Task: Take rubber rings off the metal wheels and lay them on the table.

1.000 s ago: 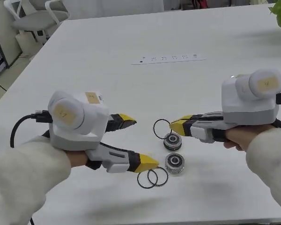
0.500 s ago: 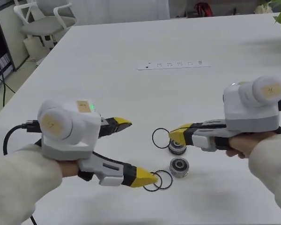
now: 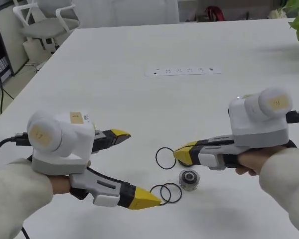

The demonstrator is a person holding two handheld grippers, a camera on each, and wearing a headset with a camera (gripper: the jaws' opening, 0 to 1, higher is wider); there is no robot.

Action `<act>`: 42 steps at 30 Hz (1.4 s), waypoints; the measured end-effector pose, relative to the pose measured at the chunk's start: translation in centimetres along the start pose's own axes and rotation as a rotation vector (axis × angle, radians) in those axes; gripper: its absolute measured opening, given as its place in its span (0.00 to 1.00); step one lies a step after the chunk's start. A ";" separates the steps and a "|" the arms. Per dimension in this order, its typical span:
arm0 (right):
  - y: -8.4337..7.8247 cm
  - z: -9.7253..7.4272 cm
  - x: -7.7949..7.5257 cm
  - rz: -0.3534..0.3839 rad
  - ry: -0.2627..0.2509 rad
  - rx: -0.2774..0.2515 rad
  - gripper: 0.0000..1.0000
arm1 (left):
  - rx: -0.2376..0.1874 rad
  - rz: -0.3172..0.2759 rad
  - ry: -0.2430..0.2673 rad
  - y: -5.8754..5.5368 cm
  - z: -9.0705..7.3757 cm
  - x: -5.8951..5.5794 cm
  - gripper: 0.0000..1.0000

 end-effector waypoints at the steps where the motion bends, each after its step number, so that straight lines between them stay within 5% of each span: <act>1: -0.2 0.1 0.0 -0.001 0.005 0.010 0.00 | 0.004 -0.005 -0.001 -0.2 0.0 0.0 1.00; 11: -1.3 0.6 0.6 -0.008 0.020 0.082 0.00 | 0.022 -0.031 -0.014 -1.3 0.0 -0.1 1.00; 23: -2.9 1.3 0.7 0.015 0.039 0.170 0.00 | 0.015 -0.033 -0.029 -1.4 0.1 -0.5 1.00; 42: -4.3 2.0 0.0 0.049 0.024 0.243 0.00 | 0.046 -0.026 -0.074 -1.8 0.5 -1.2 1.00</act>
Point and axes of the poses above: the centre of the closed fingertips' face, and the gripper's own axes: z roughly forward along the fingers, x roughly to its left, y roughly out of its top, the point moved 7 cm from there along -z, roughly backward along the fingers, and after that the axes turned 11 degrees about z, right-handed, at the moved point
